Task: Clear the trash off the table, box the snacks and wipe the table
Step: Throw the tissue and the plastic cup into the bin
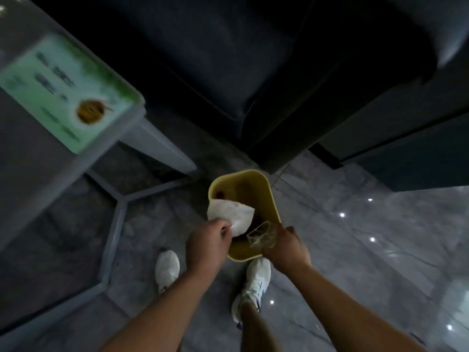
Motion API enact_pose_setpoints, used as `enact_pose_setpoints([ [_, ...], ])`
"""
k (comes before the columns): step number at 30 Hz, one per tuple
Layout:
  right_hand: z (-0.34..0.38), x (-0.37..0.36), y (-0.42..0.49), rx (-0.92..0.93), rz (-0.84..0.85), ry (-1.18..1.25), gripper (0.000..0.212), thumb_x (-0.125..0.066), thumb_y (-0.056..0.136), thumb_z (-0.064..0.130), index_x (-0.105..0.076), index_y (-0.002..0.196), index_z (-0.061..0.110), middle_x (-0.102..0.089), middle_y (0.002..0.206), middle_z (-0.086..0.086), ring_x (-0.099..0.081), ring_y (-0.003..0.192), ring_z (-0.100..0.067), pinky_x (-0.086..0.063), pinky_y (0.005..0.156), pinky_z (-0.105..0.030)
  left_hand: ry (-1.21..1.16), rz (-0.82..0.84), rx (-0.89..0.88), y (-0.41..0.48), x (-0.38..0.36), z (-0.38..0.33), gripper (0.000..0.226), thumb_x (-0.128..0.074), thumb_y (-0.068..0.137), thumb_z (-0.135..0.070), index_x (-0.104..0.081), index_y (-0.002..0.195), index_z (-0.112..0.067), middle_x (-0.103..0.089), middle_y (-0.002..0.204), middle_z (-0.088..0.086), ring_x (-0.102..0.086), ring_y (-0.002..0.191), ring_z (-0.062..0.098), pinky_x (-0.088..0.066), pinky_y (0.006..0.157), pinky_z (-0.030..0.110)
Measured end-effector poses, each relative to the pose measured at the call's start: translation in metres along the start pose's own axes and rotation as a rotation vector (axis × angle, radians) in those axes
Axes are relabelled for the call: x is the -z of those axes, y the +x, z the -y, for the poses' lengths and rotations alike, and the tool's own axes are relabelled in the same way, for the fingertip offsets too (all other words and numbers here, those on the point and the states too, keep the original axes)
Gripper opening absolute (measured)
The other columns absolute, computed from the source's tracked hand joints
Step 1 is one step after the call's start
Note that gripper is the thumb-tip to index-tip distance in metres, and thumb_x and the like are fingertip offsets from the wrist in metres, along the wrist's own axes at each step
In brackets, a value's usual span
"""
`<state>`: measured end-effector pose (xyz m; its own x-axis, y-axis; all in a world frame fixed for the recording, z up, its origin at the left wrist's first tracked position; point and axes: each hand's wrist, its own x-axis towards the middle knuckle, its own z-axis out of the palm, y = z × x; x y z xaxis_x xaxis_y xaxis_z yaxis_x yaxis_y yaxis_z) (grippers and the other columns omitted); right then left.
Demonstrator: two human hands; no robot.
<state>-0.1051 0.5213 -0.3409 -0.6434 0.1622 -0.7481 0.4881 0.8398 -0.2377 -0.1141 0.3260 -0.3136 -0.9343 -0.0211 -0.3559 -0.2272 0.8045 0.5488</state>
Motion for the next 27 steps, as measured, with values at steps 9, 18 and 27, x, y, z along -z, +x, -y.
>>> enact_pose_setpoints([
  [9,-0.029,-0.08,0.094,0.024,0.041,-0.135,0.068,-0.064,0.086,0.058,-0.039,0.144,0.032,-0.045,0.144,-0.005,-0.057,0.12,-0.029,-0.049,0.081,-0.036,0.356,0.115,-0.297,0.056,-0.098,0.052,0.013,-0.054,0.093,-0.024,-0.066,0.089,-0.02,-0.067,0.082,0.001,-0.059,0.073,0.018,-0.046,0.06,0.033],
  [18,-0.025,-0.089,0.097,0.042,-0.013,-0.147,0.071,-0.071,0.084,0.052,-0.036,0.143,0.035,-0.046,0.135,-0.003,-0.055,0.118,-0.03,-0.053,0.082,-0.042,0.552,0.246,-0.383,0.057,-0.113,0.058,0.019,-0.055,0.087,-0.028,-0.062,0.102,-0.02,-0.059,0.104,0.004,-0.05,0.104,0.027,-0.04,0.087,0.043],
  [27,0.0,-0.049,0.051,0.071,0.035,-0.179,0.049,-0.056,0.094,0.034,-0.045,0.141,0.03,-0.052,0.134,-0.004,-0.053,0.121,-0.029,-0.053,0.089,-0.045,0.578,0.381,-0.249,0.032,-0.063,0.036,0.025,-0.054,0.087,-0.035,-0.053,0.109,-0.022,-0.055,0.112,0.005,-0.051,0.106,0.028,-0.043,0.088,0.042],
])
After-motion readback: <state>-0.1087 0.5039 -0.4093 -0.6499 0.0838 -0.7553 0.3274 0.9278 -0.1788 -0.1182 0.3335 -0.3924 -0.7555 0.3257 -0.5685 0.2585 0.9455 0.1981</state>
